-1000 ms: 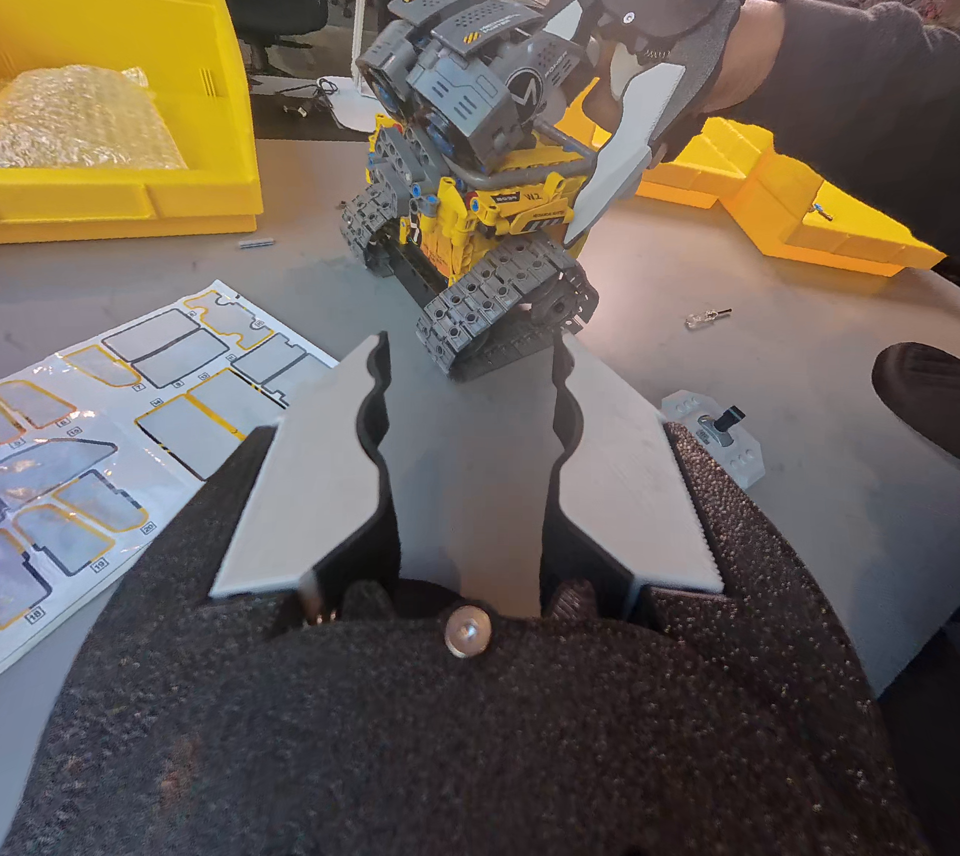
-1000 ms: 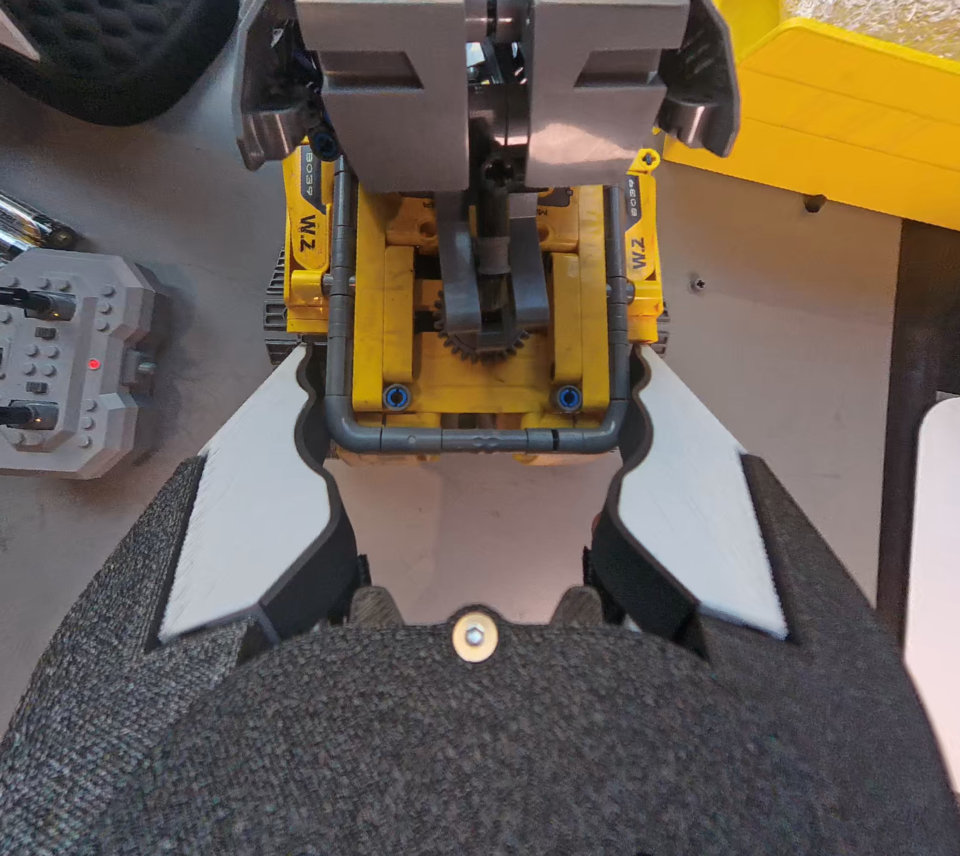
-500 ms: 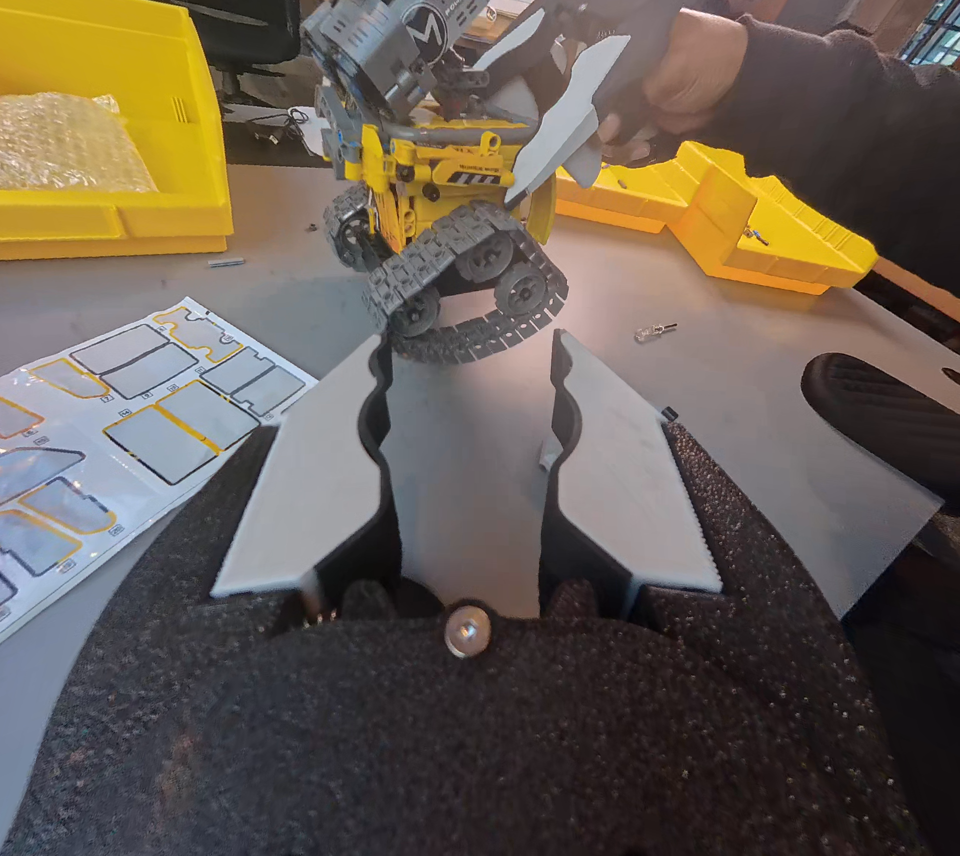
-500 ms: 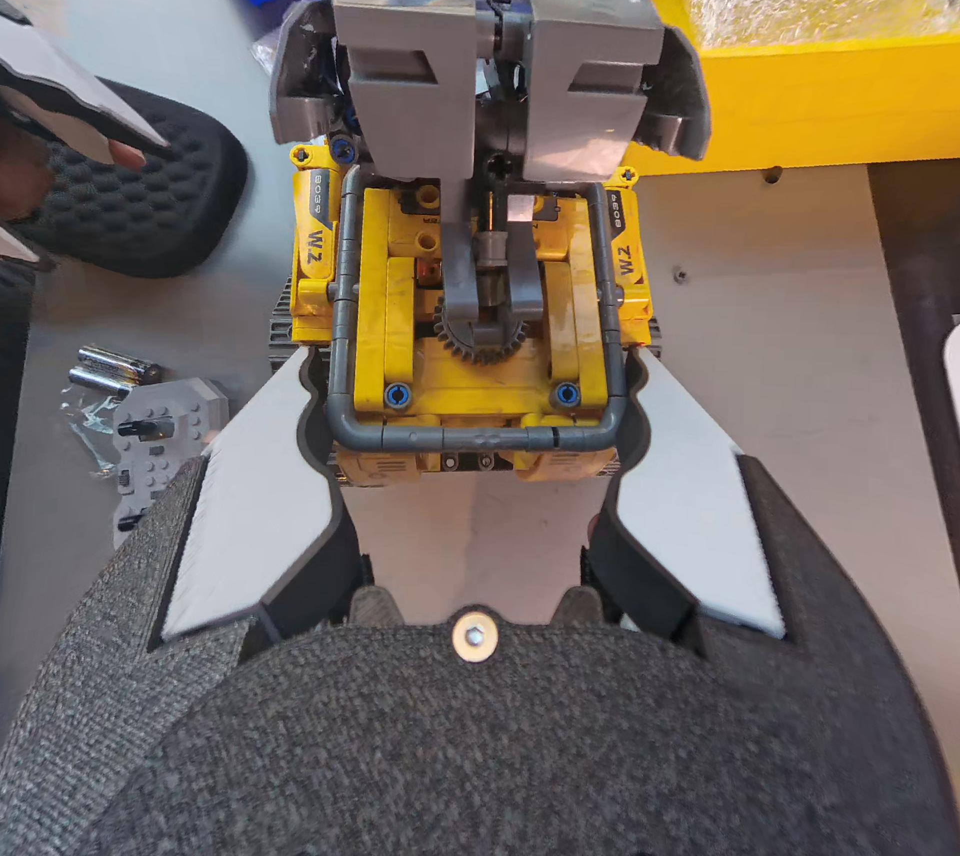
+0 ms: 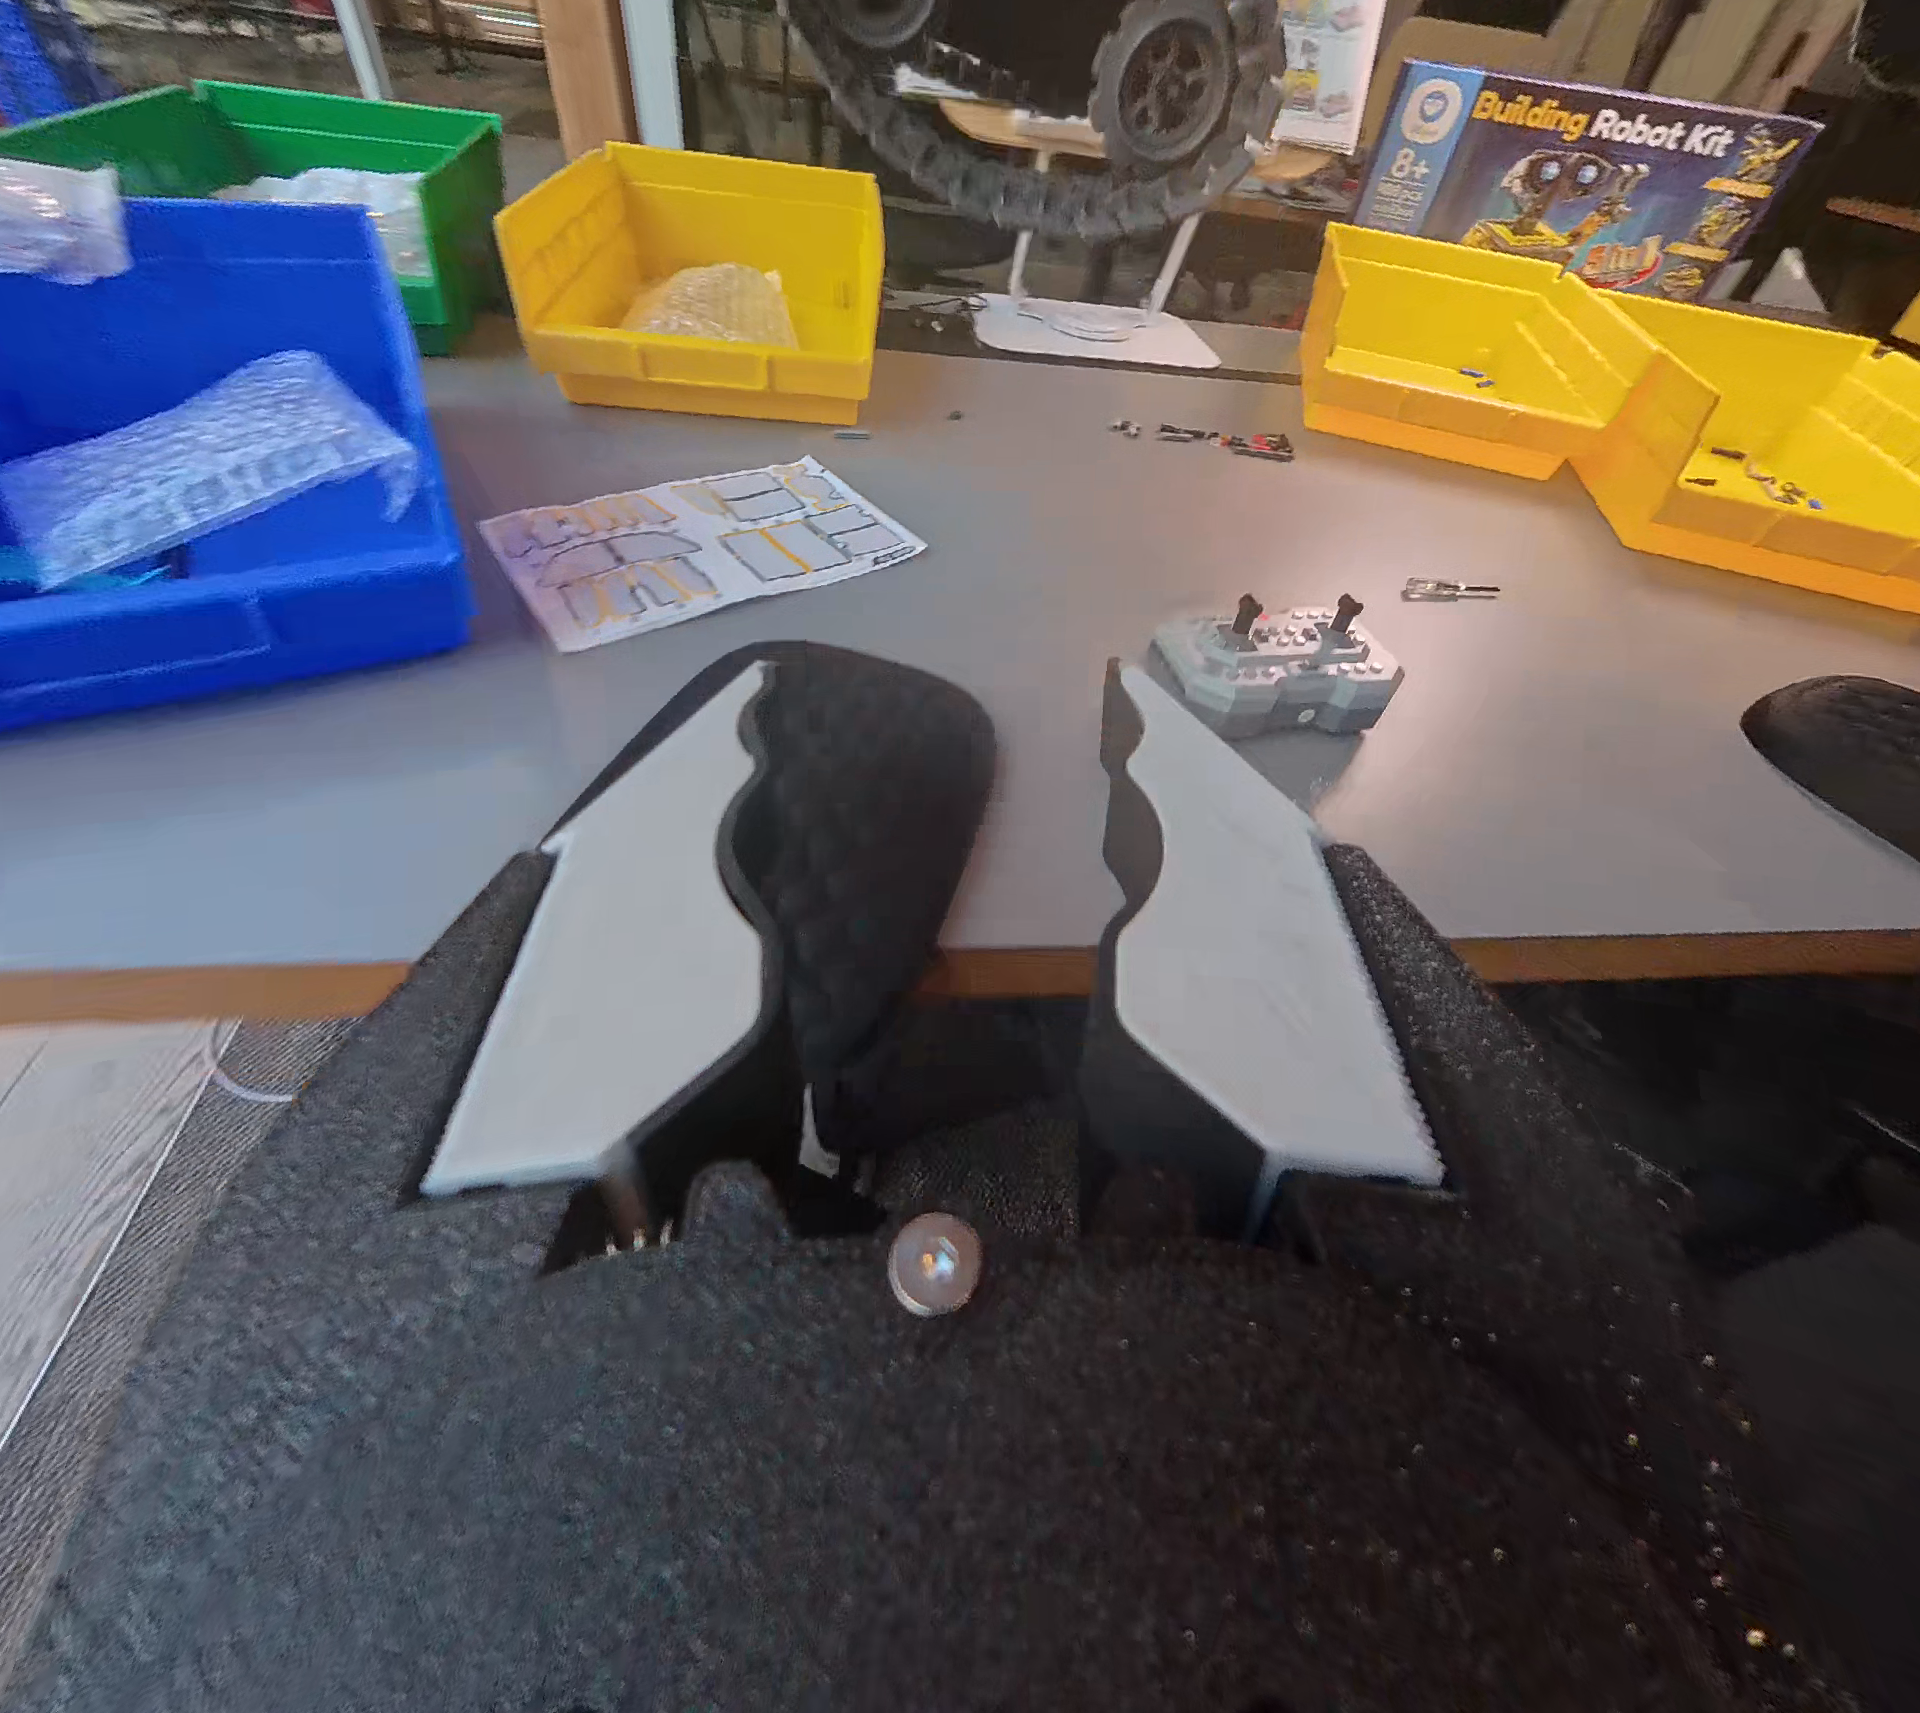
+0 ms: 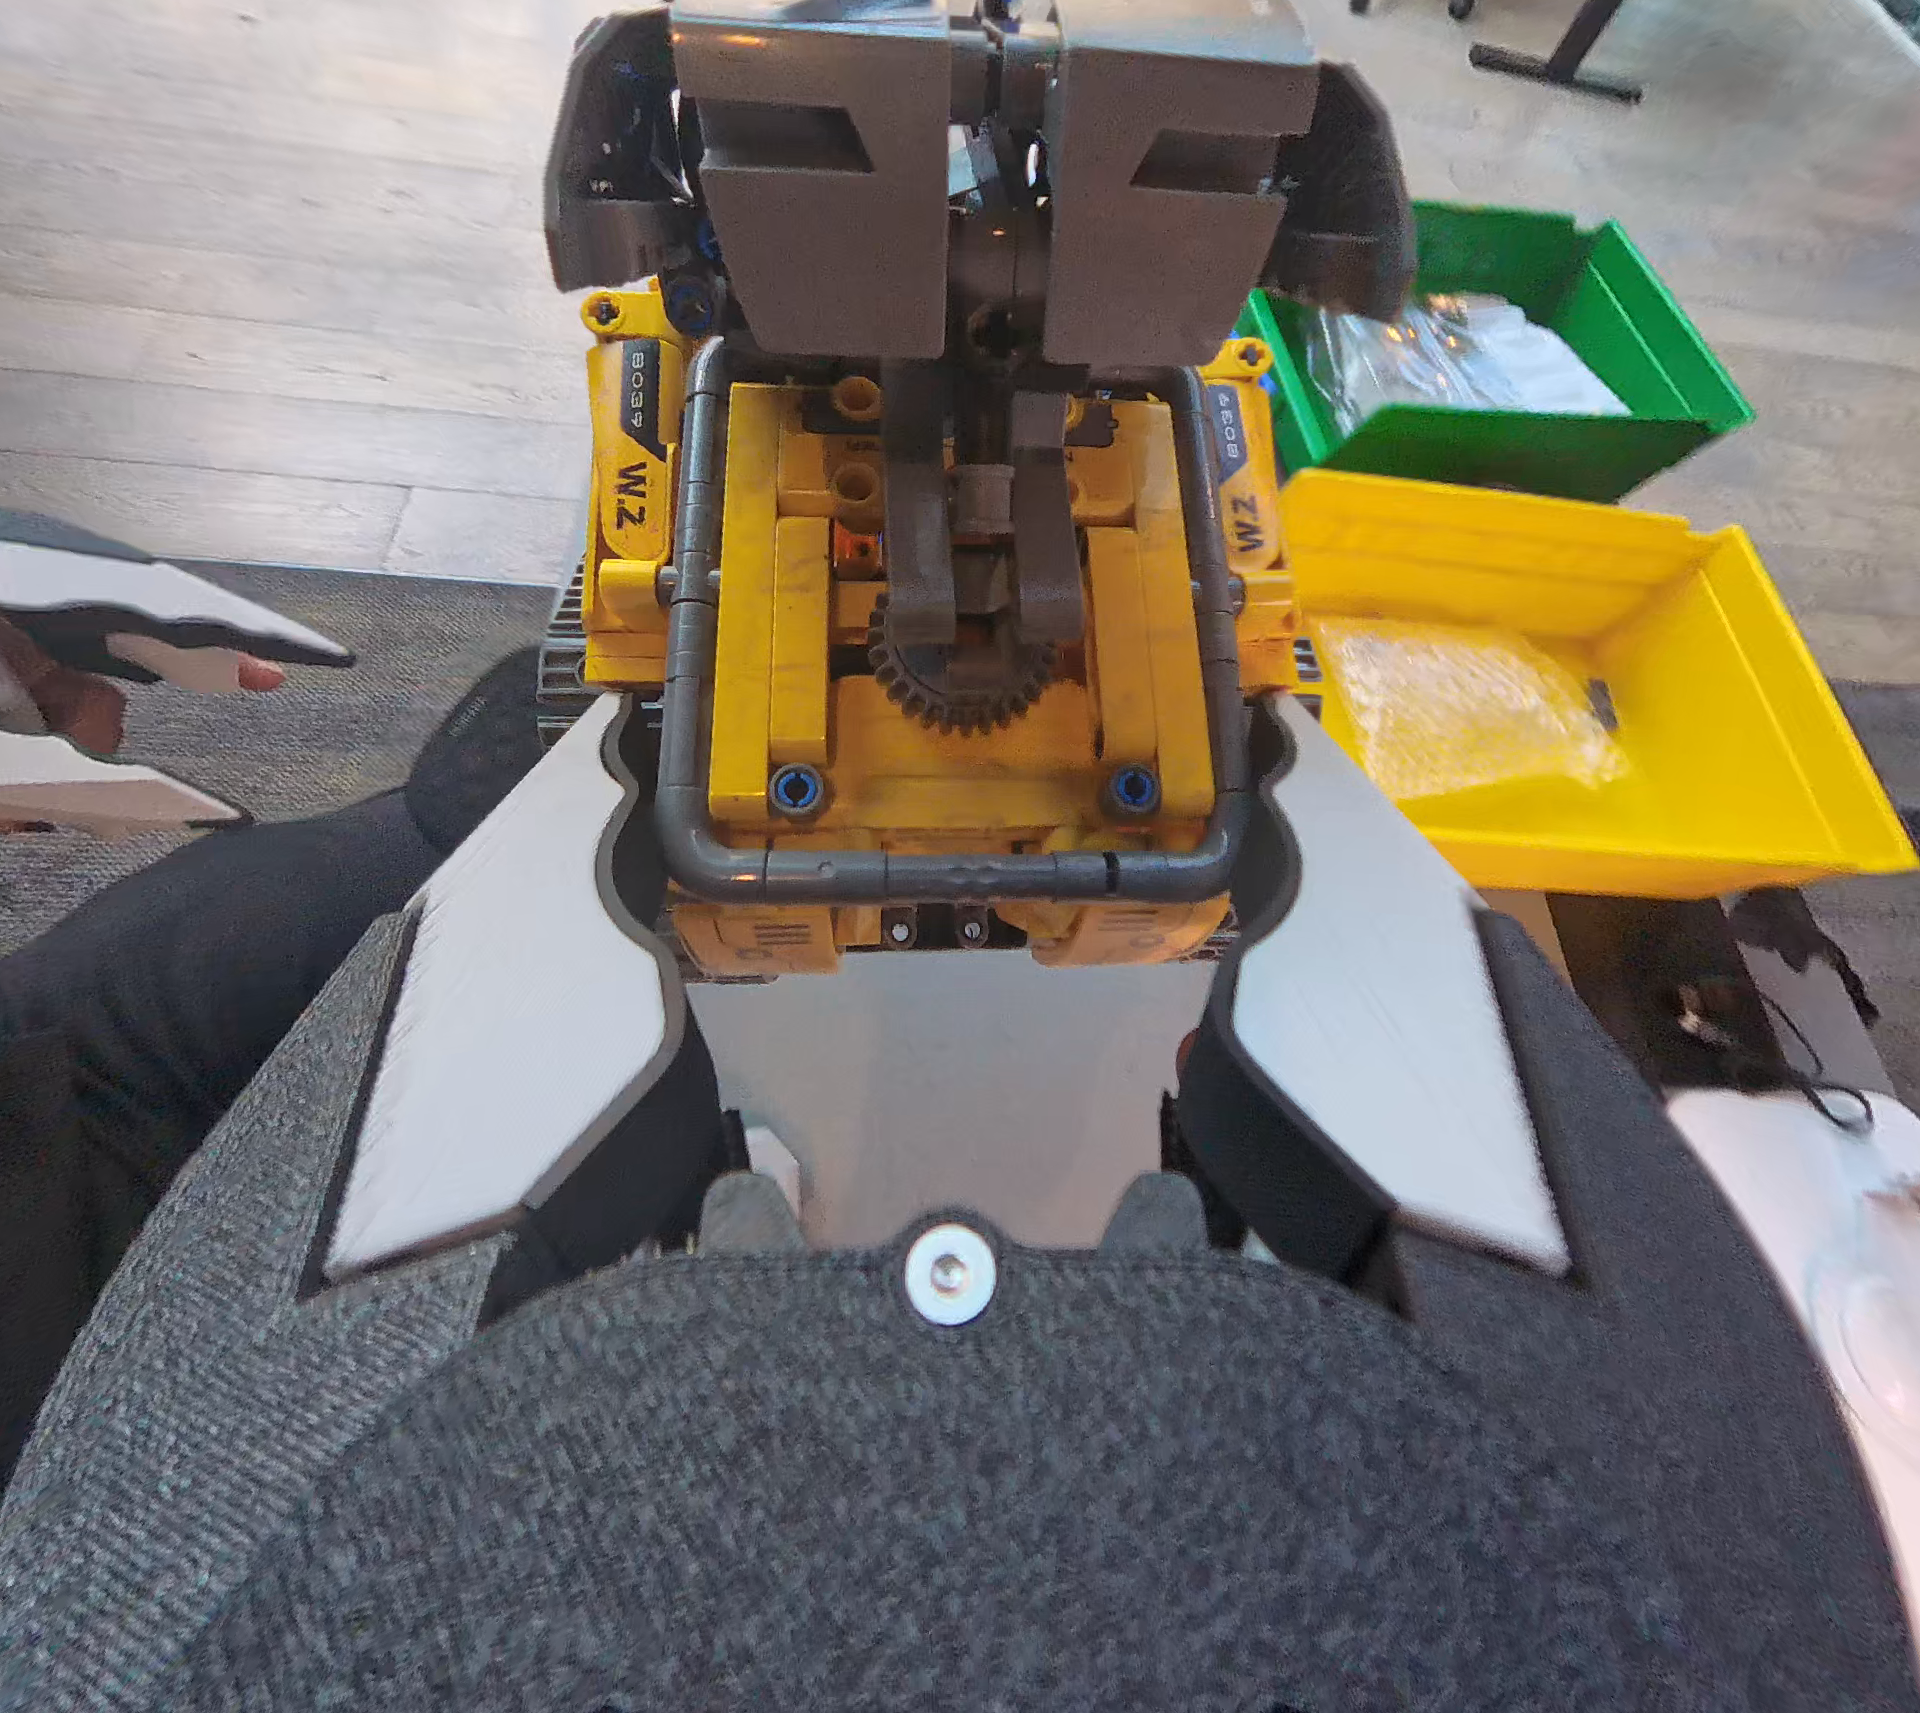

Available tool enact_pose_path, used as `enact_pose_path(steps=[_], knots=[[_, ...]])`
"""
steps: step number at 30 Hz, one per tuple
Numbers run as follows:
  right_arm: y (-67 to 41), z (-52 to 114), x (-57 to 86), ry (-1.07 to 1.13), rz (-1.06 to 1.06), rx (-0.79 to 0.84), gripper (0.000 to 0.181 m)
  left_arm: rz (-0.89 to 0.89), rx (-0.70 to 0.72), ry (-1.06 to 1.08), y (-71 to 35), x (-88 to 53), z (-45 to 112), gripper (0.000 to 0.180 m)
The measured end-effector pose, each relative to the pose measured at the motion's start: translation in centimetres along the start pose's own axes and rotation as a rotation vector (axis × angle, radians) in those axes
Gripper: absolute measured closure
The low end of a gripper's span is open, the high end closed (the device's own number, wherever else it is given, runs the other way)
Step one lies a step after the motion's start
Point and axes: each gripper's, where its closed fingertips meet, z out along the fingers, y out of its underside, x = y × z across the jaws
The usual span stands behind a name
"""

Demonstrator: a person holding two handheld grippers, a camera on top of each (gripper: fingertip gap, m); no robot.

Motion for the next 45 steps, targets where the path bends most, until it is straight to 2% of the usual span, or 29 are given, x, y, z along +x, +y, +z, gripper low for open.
enact_pose_path(steps=[10,20,30,35,38,45], knots=[[-10.1,5.8,-21.7,-0.287,-0.071,0.212,0.069,-0.035,0.015,-0.449,5.3,1.9,-21.9,0.121],[-8.6,22.3,-38.6,-0.483,-0.046,0.152,0.069,-0.140,0.031,-0.781,11.6,-0.2,-33.9,0.120],[2.4,45.9,-51.7,-0.641,0.089,-0.006,0.069,-0.197,0.023,-0.974,19.9,-7.1,-40.8,0.120],[11.7,55.8,-55.1,-0.534,0.118,-0.050,0.069,-0.206,0.057,-1.079,24.3,-11.6,-43.6,0.116],[17.6,60.7,-55.9,-0.456,0.134,-0.070,0.069,-0.276,0.125,-1.064,24.7,-13.3,-44.0,0.113],[30.4,70.0,-56.1,-0.321,0.102,-0.138,0.069,-0.311,0.090,-1.045,26.5,-15.7,-43.5,0.112]])
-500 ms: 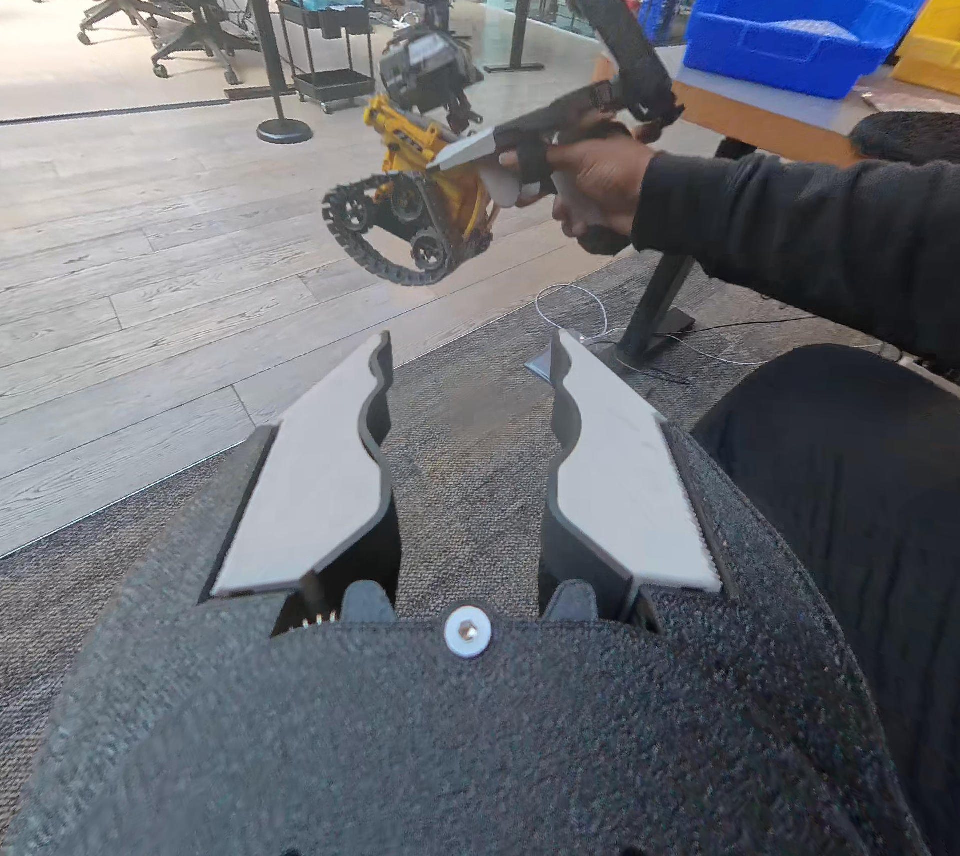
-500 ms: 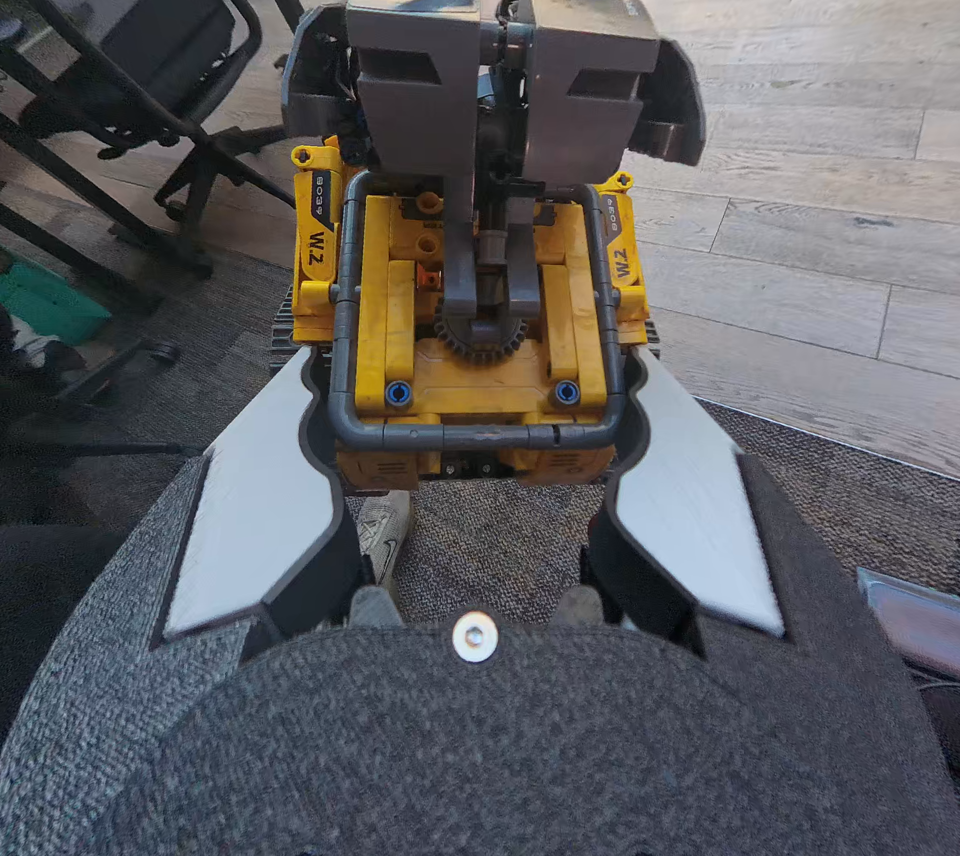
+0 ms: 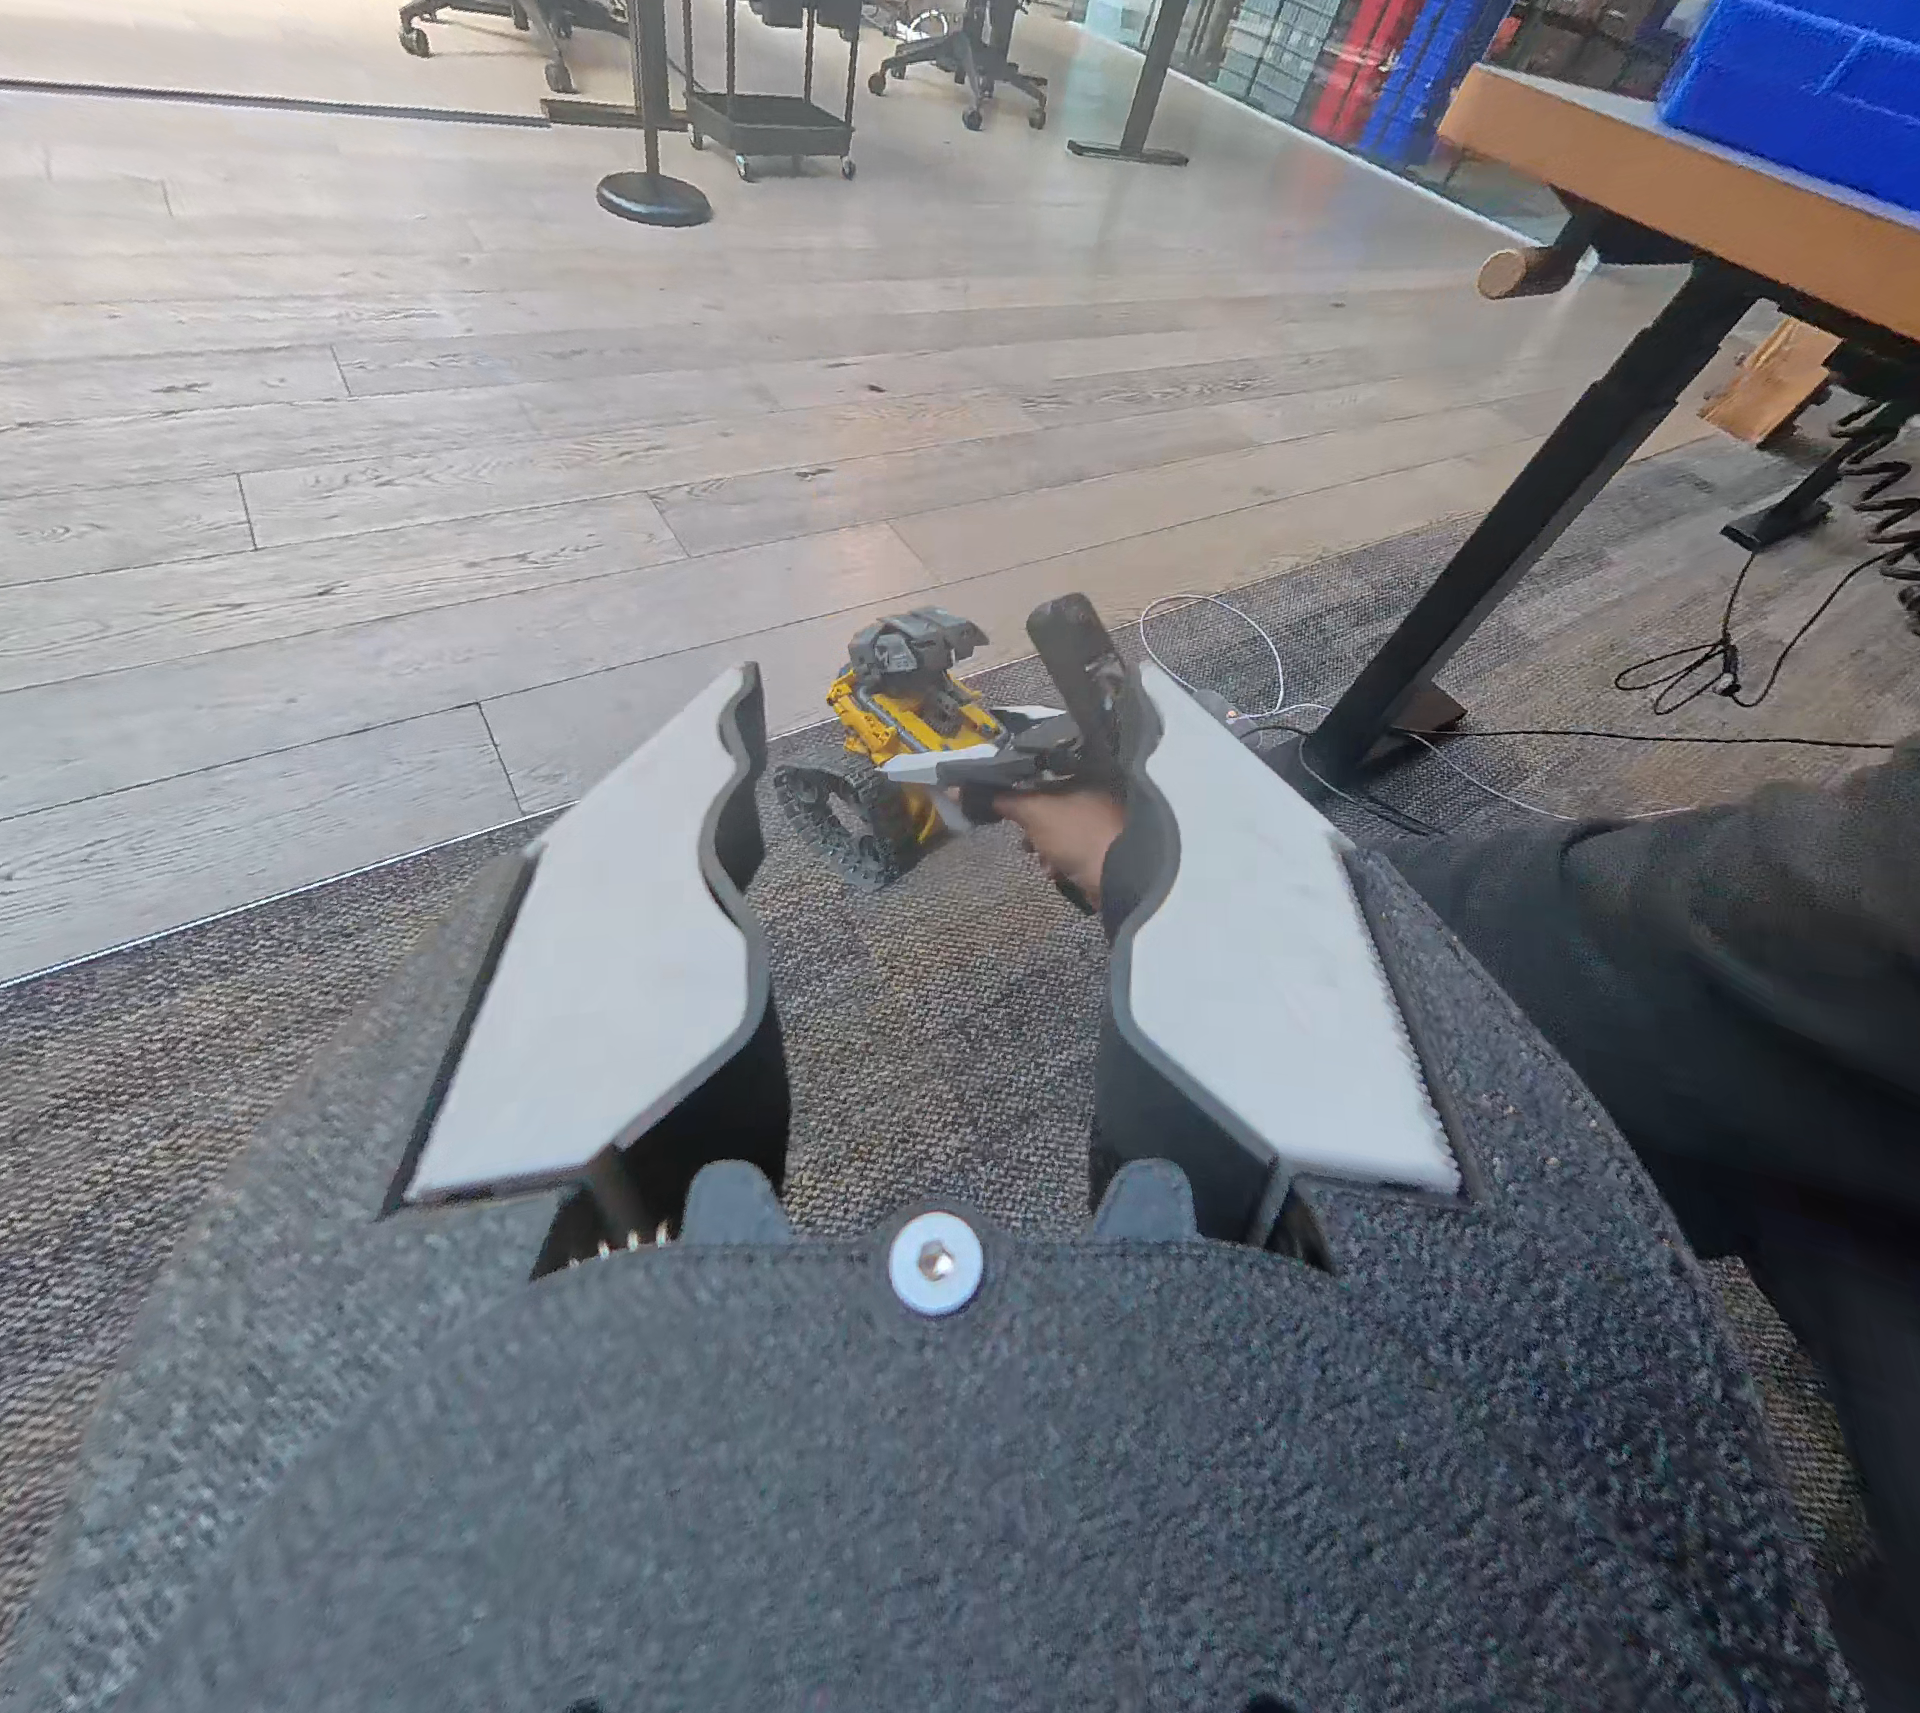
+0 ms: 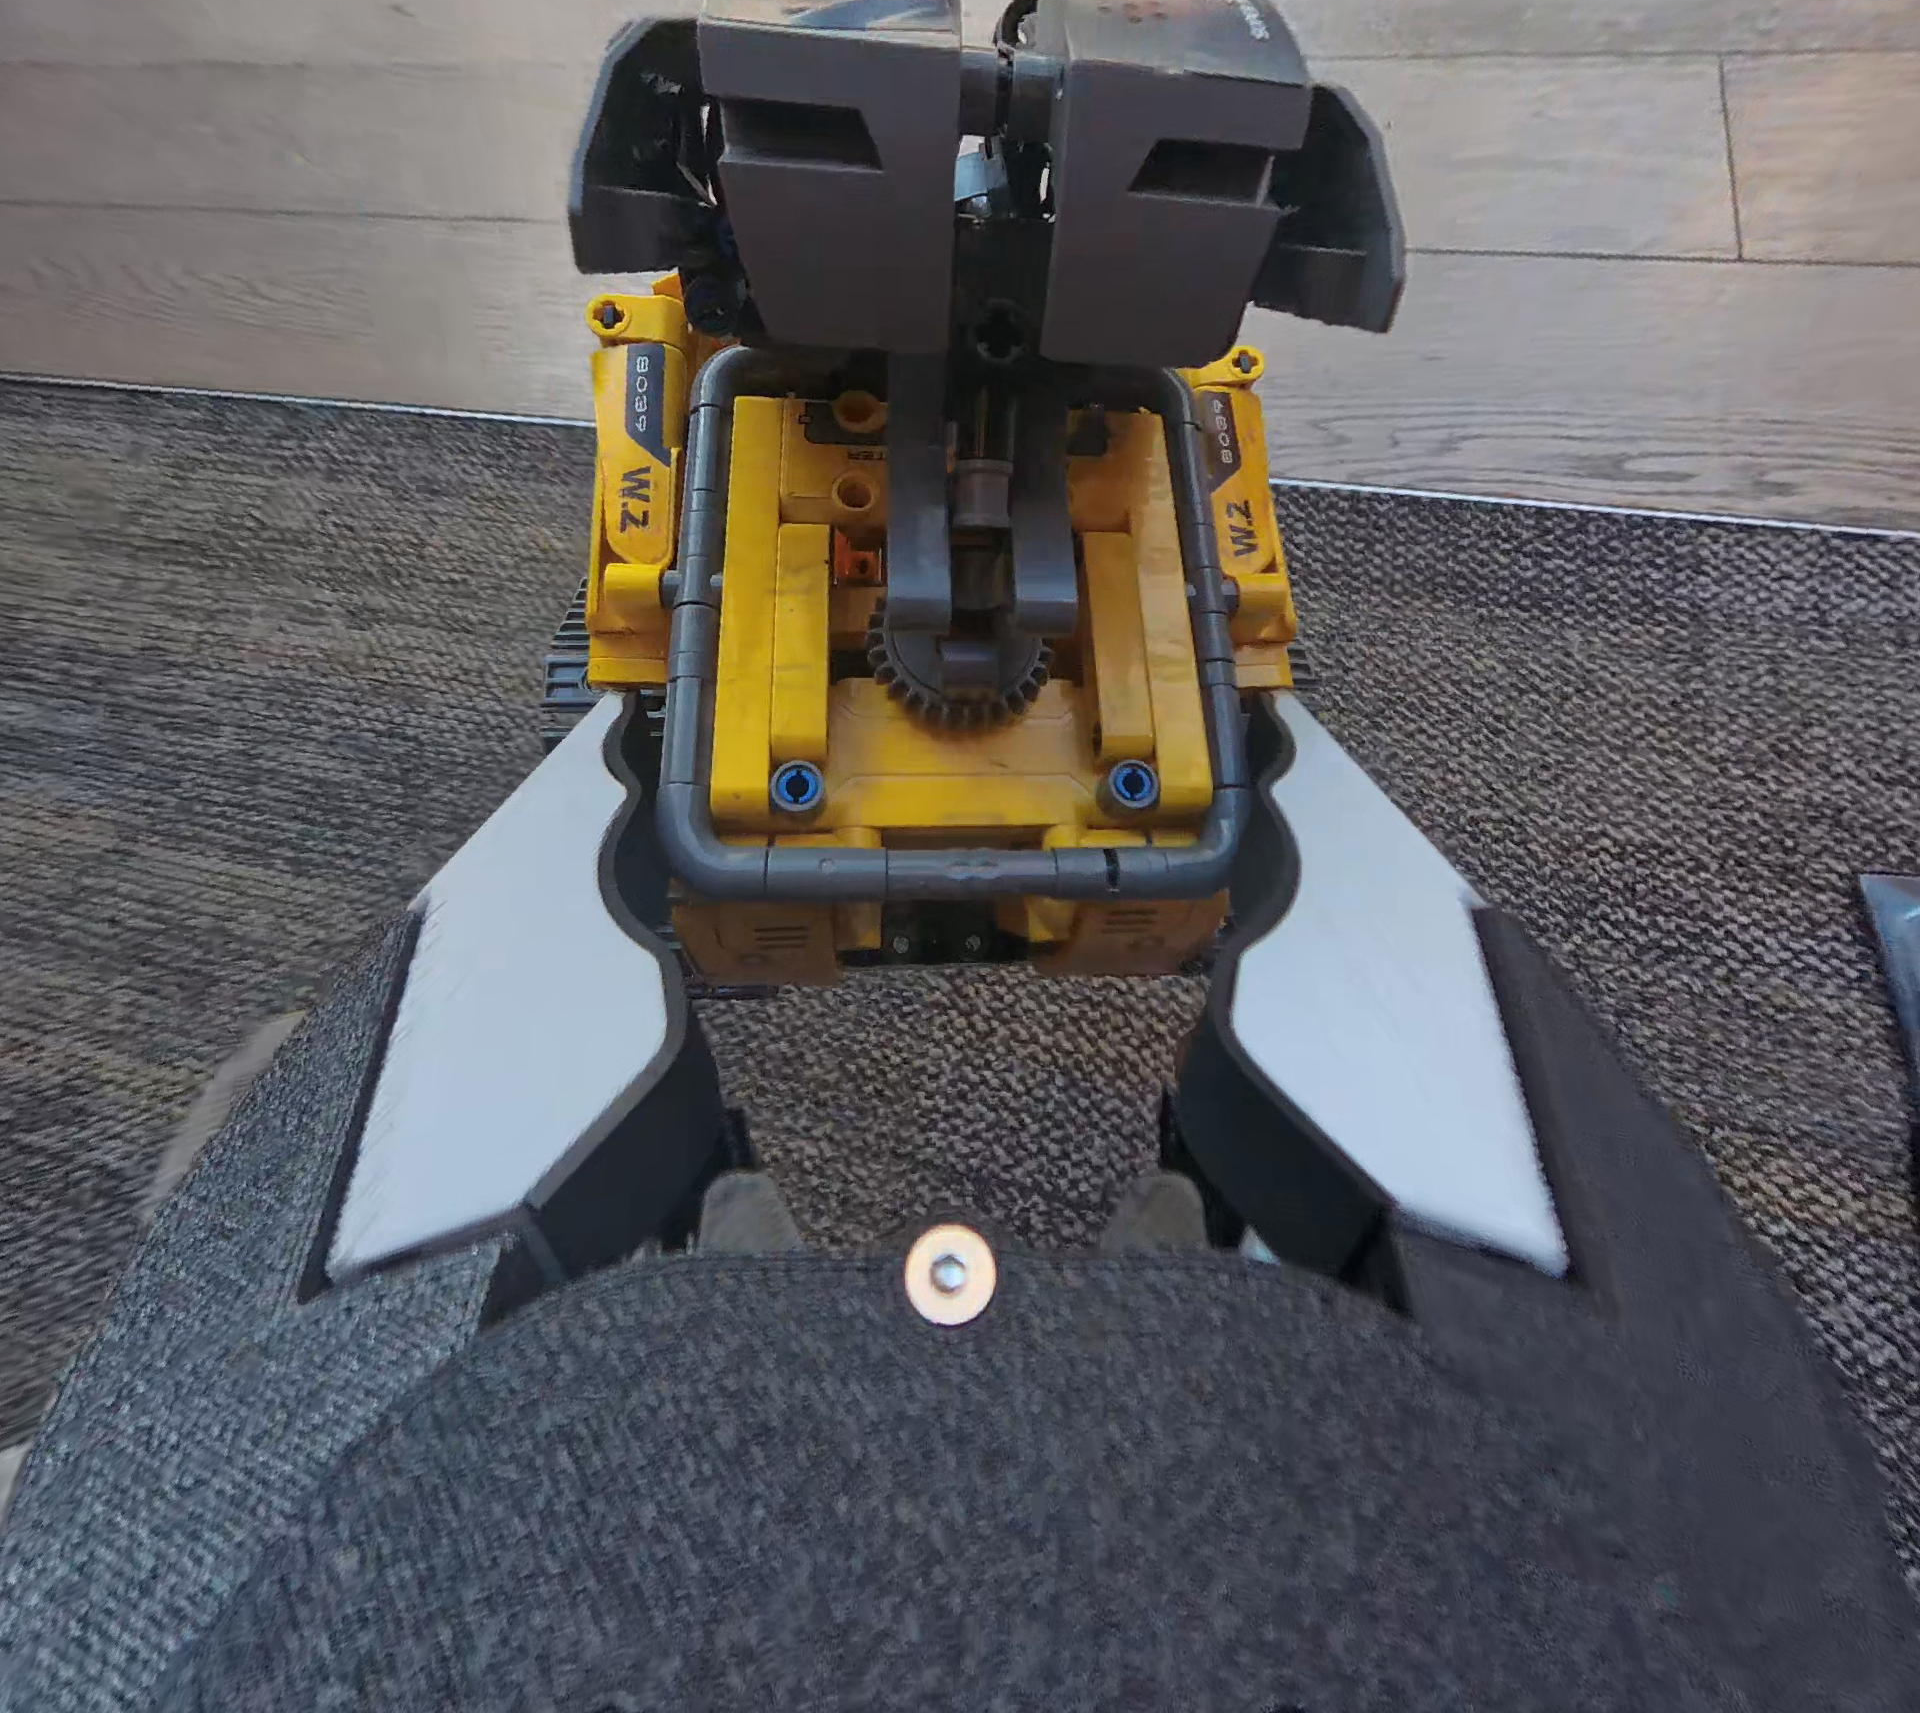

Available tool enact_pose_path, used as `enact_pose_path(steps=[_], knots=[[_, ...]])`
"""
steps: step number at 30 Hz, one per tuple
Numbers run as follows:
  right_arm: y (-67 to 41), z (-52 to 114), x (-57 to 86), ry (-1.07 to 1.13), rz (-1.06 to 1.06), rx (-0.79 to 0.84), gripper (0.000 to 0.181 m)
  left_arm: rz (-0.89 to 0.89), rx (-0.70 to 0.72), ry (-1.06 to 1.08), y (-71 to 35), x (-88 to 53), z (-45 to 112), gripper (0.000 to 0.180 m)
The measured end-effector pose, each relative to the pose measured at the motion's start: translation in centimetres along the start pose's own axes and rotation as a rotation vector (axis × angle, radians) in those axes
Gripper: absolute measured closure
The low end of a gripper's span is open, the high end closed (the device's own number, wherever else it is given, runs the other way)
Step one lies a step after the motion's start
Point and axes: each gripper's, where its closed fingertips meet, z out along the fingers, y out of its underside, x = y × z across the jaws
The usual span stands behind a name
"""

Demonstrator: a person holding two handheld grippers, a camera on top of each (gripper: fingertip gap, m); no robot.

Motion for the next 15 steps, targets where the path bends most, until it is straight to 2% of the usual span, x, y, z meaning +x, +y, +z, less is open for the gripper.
enact_pose_path(steps=[10,12,15], knots=[[14.8,7.7,2.0,0.116,-0.032,-0.186,0.069,-0.022,-0.030,0.053,1.1,0.8,1.2,0.112],[16.5,7.6,1.3,0.145,-0.097,-0.201,0.069,-0.027,-0.029,0.053,1.1,0.7,1.1,0.112],[18.4,7.2,0.7,0.164,-0.048,-0.232,0.072,-0.024,-0.024,0.049,1.2,0.7,0.9,0.112]])
